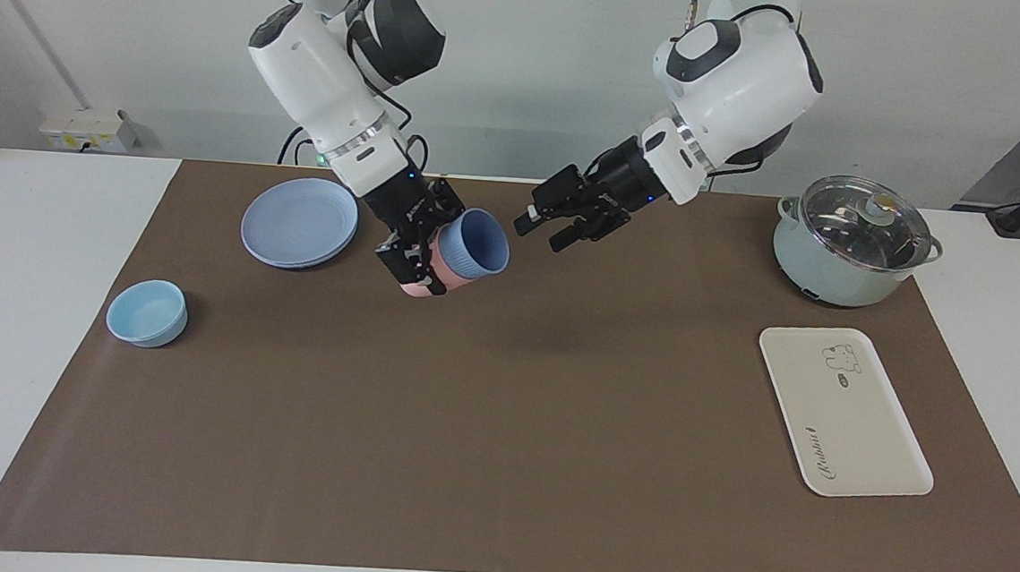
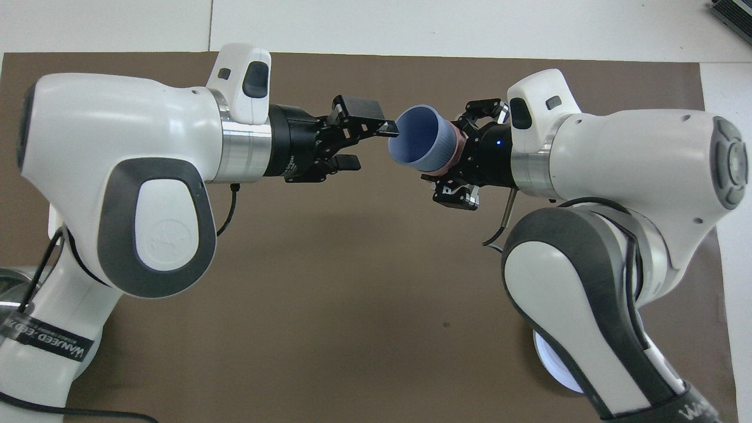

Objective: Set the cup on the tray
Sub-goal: 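Grasp the cup with the left gripper while the right gripper holds it, then carry the cup with the left gripper toward the cream tray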

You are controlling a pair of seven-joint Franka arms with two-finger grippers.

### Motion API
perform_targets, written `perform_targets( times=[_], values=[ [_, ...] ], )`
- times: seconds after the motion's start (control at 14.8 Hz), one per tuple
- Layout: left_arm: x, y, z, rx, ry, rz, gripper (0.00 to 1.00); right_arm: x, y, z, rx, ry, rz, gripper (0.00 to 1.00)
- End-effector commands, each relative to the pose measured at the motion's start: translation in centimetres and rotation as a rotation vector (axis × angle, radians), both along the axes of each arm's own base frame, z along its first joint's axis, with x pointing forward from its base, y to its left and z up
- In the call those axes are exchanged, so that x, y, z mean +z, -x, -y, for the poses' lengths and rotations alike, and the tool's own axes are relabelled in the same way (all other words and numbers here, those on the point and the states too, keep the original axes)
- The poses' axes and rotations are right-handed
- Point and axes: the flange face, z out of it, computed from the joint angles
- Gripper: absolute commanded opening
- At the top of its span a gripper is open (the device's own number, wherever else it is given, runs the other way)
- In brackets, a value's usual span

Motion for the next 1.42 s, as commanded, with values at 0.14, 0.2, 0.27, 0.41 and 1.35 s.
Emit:
perform_targets(
  times=[0.14, 0.2, 0.27, 0.41, 1.35],
  values=[
    [-1.7, 0.7, 3.0, 0.003, 0.018, 0.013, 0.8, 0.3, -0.3, 0.5, -0.029, 0.013, 0.009, 0.0],
    [-1.7, 0.6, 2.8, -0.006, 0.014, 0.026, 0.76, 0.3, -0.3, 0.5, -0.029, 0.013, 0.009, 0.0],
    [-1.6, 0.5, 2.8, -0.025, 0.011, 0.051, 0.68, 0.3, -0.3, 0.5, -0.029, 0.013, 0.009, 0.0],
    [-1.6, 0.4, 2.8, -0.029, 0.011, 0.058, 0.49, 0.2, -0.3, 0.5, -0.029, 0.014, 0.008, 0.0],
    [3.7, -4.4, -3.8, -0.11, -0.093, 0.08, 0.0, 0.1, -0.3, 0.6, -0.032, 0.014, 0.006, 0.0]
  ],
)
